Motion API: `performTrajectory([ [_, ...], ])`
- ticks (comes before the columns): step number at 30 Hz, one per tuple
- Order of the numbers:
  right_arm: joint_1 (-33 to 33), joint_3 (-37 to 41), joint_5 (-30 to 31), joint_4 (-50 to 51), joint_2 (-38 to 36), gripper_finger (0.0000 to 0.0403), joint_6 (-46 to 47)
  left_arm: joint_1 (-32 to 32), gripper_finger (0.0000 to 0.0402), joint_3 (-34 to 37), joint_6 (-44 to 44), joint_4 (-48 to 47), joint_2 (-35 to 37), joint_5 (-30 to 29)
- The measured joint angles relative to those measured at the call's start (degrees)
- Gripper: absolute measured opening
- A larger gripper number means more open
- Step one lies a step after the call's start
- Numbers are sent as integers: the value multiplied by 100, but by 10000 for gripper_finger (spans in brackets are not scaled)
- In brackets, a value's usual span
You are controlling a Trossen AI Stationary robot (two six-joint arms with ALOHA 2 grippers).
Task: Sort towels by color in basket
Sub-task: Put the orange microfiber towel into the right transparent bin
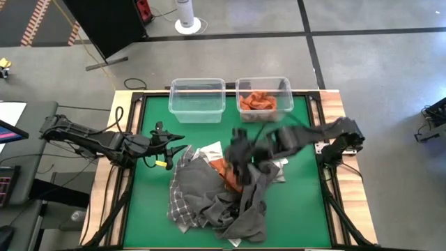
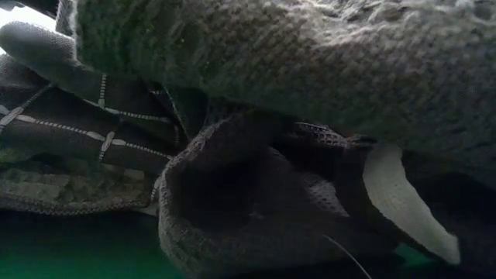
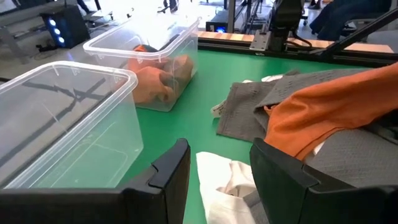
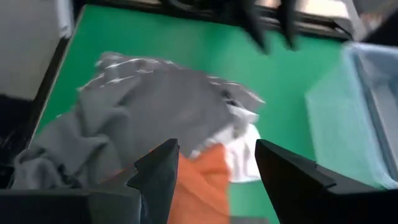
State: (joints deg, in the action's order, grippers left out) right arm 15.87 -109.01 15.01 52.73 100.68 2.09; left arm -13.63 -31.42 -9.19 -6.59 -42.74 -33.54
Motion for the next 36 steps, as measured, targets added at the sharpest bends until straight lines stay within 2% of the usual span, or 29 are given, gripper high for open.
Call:
performTrajectory([
  [5, 588, 63, 489, -400, 402, 256, 75, 0, 160, 0, -33, -2, 0, -2],
  [10, 808, 65, 871, -584, 774, 256, 313, 0, 160, 0, -46, -20, 0, 0],
  [16, 964, 65, 2196, -498, 932, 256, 1014, -2, 160, 0, -56, -56, 0, 0],
  [23, 1269, 63, 3239, -177, 930, 256, 2200, -2, 160, 0, -116, -50, 0, -2],
  [36, 1330, 61, 3819, 1343, 1473, 256, 4034, 0, 160, 0, -211, -13, 3, -8],
])
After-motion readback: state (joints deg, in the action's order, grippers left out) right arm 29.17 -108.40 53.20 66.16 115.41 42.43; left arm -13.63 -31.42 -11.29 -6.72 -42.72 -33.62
